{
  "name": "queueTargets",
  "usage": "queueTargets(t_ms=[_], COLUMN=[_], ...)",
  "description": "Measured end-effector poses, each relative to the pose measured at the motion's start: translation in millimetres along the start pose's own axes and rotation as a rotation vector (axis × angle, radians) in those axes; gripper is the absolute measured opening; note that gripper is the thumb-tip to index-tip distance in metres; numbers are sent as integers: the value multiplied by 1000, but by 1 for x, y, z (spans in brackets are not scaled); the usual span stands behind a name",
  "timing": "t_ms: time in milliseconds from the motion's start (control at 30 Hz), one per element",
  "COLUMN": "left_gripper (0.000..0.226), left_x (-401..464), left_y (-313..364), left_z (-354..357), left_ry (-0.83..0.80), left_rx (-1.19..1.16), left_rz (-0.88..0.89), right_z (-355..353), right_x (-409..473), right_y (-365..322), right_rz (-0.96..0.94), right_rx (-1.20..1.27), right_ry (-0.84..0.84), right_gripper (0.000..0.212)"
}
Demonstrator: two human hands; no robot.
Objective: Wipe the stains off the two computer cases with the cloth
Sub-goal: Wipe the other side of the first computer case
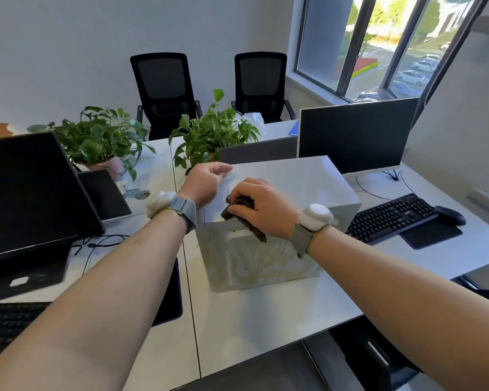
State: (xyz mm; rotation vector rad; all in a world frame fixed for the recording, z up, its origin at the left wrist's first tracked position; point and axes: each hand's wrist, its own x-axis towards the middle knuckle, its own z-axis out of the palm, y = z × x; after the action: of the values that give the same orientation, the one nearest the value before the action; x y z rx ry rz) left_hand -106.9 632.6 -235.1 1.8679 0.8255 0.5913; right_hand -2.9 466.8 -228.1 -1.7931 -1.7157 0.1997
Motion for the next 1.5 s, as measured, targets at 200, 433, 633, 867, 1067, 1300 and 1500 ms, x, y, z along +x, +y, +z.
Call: queueTargets(t_ms=[200,433,633,867,1067,1300,1500], left_gripper=[33,34,32,36,41,38,37], left_x=[0,4,8,9,7,-3,-5], left_y=[-1,-5,-13,-9,-10,-7,-6], left_z=[-2,3,5,15,10,16,19], left_ry=[43,30,-32,-78,-83,-104,-119], left_rx=[-100,43,267,675,639,854,893], left_rz=[-57,2,85,228,233,320,332], right_z=[31,41,-2,-14,35,-13,-73], right_x=[8,-2,-30,-28,-19,-54,-97], right_y=[-26,-22,19,10,-13,37,93], right_rz=[-177,-203,-7,60,-112,-2,187], right_rx=[-67,-344,-355,-301,-343,-391,-370], right_ry=[-41,26,-9,69,108,170,228], right_gripper=[15,22,19,11,8,5,10])
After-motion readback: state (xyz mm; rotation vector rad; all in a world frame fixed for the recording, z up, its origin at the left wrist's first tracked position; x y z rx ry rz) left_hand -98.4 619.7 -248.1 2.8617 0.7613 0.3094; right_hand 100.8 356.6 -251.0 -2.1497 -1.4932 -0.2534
